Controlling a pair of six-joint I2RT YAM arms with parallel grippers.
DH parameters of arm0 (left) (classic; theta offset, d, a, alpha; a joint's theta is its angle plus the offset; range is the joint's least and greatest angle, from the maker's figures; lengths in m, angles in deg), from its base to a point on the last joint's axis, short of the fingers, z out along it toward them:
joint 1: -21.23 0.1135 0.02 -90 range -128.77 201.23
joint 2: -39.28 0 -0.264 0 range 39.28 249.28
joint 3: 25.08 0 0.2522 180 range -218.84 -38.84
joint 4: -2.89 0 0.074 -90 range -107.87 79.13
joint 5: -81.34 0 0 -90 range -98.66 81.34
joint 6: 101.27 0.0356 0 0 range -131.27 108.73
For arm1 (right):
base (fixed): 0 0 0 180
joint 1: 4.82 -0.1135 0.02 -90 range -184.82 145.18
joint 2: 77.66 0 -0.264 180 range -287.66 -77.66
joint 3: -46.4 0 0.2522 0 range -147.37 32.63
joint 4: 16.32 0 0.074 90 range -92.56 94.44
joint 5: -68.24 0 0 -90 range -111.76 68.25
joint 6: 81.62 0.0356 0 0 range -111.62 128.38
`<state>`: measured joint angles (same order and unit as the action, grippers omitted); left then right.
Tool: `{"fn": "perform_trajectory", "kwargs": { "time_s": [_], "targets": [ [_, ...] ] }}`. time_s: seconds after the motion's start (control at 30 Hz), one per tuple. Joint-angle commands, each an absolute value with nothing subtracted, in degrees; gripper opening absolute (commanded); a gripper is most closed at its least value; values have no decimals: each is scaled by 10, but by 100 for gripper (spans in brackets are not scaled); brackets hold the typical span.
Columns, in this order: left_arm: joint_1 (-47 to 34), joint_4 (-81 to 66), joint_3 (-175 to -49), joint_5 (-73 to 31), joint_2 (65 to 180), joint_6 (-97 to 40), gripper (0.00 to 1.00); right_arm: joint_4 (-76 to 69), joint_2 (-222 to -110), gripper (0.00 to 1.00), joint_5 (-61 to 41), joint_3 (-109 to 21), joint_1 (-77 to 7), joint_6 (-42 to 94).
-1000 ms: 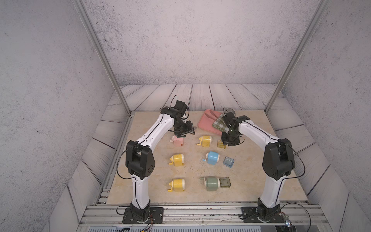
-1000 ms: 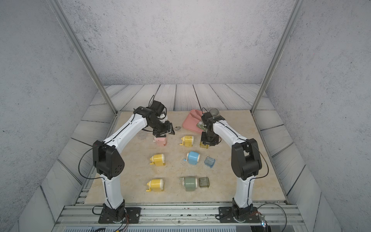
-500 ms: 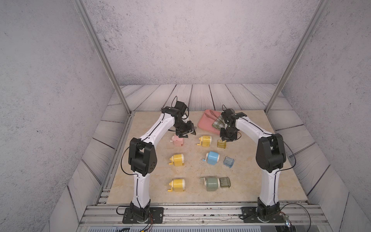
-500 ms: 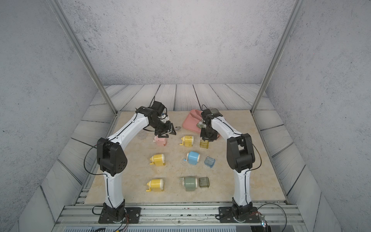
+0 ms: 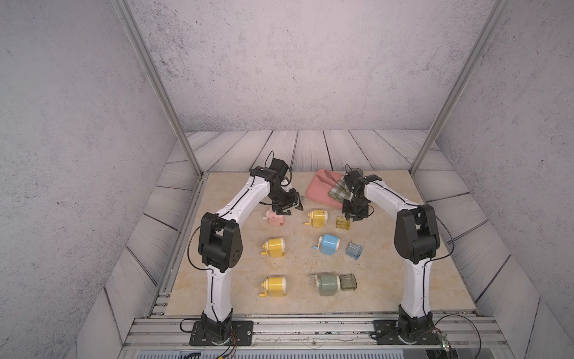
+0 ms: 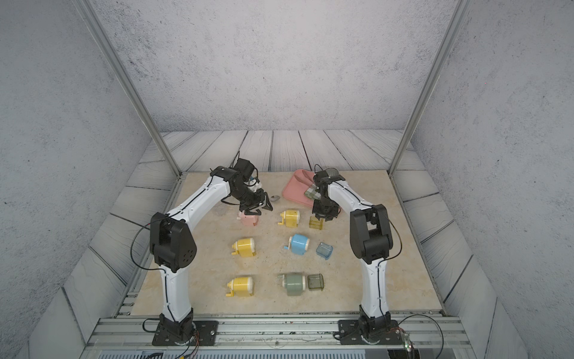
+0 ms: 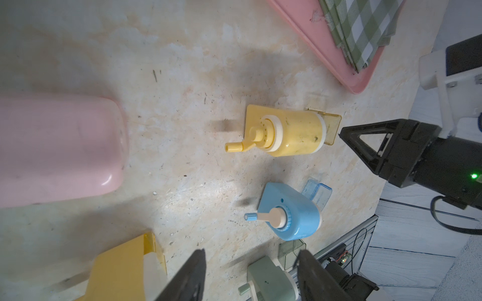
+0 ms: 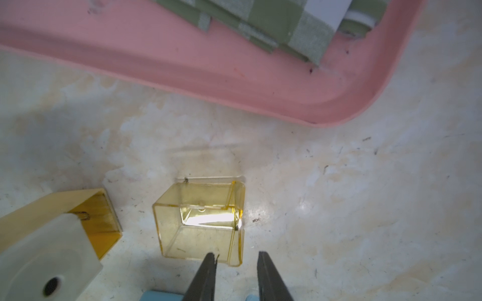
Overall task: Put the tray back into the pencil sharpener
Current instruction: Pick up the container from the center of the board.
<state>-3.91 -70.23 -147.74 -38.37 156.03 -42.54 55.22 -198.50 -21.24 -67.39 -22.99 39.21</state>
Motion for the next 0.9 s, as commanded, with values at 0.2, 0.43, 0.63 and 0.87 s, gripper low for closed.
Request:
{"fn": "perform_trajectory", "kwargs": {
  "time_s": [0.2, 0.43, 0.63, 0.87],
  "targets": [
    [-39, -700, -1451, -392, 1542, -423, 60, 551, -2011, 31, -210, -686, -227, 391],
    [-39, -700, -1444, -395, 1540, -421, 59, 545, -2027, 31, -209, -696, -225, 389],
    [-39, -701, -1448, -396, 1542, -419, 59, 542, -2038, 24, -204, -702, -223, 394],
    [-38, -705, -1451, -398, 1548, -414, 59, 534, -2033, 18, -207, -694, -221, 396]
  ]
}}
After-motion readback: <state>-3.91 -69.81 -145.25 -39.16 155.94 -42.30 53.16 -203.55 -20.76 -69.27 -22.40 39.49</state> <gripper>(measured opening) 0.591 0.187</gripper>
